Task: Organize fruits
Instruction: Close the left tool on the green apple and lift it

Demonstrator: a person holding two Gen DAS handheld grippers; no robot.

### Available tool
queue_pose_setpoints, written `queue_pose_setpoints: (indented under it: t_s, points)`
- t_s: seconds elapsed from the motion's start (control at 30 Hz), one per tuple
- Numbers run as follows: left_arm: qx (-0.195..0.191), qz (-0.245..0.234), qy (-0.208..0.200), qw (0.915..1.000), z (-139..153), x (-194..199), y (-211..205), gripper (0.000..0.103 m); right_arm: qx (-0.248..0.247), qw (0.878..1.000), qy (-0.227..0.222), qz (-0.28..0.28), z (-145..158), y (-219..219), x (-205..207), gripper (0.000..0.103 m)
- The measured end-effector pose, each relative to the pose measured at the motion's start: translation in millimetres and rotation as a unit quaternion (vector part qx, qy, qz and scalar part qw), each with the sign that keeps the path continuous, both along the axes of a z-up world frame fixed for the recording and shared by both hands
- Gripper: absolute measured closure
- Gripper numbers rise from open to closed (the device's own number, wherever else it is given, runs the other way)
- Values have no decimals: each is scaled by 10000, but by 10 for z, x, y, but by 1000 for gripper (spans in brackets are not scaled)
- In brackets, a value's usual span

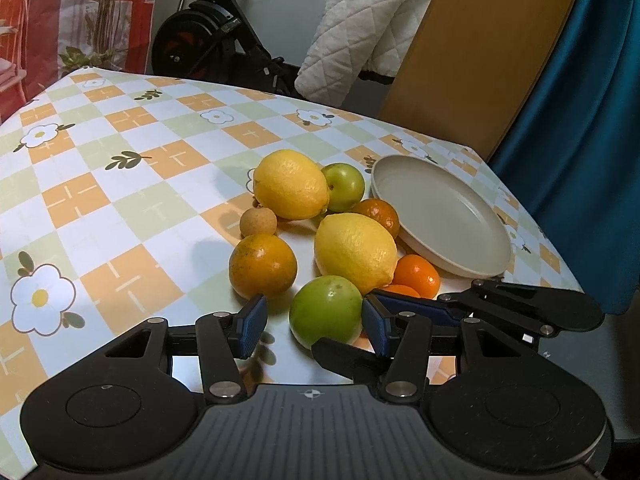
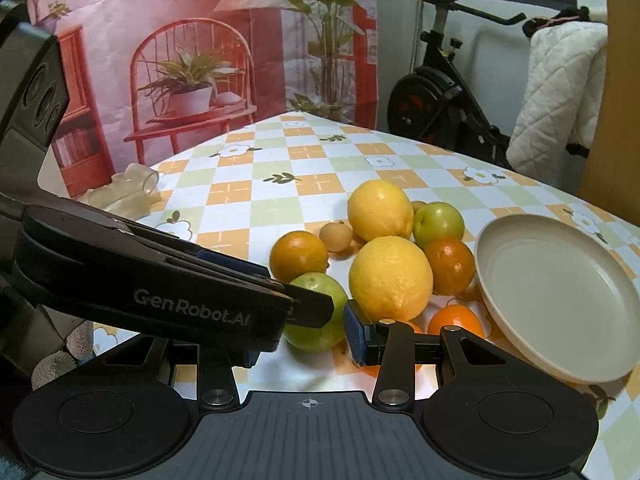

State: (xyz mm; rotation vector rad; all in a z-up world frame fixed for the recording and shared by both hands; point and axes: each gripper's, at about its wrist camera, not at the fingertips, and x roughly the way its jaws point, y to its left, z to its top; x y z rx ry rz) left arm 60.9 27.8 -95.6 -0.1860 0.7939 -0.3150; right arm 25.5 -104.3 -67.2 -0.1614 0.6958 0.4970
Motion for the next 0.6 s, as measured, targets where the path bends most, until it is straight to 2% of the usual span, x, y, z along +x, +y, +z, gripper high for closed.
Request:
queue_pose_setpoints:
  t_s: [0.3,0.6]
  points:
    - [-68,-77,11,9999,-24,23,-13,55,-100,9999,4,-42,-61,42,67,64]
    - [-29,-150,57,9999,-71,25,-40,55,-352,9994,29,-47,-158,130,96,62]
